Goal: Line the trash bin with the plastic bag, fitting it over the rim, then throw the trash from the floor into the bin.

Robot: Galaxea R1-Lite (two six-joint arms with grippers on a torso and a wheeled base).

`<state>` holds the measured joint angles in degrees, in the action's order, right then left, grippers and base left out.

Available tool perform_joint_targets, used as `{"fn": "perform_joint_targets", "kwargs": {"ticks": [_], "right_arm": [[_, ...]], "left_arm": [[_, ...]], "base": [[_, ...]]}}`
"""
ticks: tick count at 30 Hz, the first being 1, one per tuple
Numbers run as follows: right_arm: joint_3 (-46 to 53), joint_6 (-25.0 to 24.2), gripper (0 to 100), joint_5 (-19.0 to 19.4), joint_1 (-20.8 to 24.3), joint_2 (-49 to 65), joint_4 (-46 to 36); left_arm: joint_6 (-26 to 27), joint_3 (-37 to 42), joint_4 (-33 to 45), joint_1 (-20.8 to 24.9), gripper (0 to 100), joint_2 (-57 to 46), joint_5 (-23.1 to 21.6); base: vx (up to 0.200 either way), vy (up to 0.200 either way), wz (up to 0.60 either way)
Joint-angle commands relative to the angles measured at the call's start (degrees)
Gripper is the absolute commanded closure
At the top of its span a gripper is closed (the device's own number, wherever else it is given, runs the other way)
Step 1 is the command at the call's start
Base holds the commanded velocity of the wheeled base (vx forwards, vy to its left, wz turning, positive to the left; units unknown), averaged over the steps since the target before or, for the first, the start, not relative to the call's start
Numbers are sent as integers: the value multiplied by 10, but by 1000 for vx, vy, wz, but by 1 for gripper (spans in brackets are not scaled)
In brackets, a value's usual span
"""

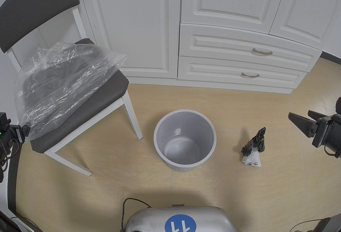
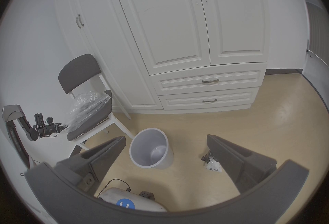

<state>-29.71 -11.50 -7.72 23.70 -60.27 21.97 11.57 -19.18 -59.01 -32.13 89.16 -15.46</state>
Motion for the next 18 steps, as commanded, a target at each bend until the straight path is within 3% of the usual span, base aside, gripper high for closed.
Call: {"fn": "perform_joint_targets", "kwargs": {"ticks": [1, 9, 18], "right_arm": [[-1, 0, 0, 2, 0, 3, 0], [-4, 0, 0, 2, 0, 8, 1], [-4, -9, 0, 19, 12, 17, 0]], "left_arm": [[2, 4, -1, 0, 0, 0, 0], [4, 9, -14, 0, 0, -28, 3], [5, 16, -23, 5, 0, -58, 37]], "base": [[0, 0, 0], [0, 0, 0], [0, 0, 0]]}}
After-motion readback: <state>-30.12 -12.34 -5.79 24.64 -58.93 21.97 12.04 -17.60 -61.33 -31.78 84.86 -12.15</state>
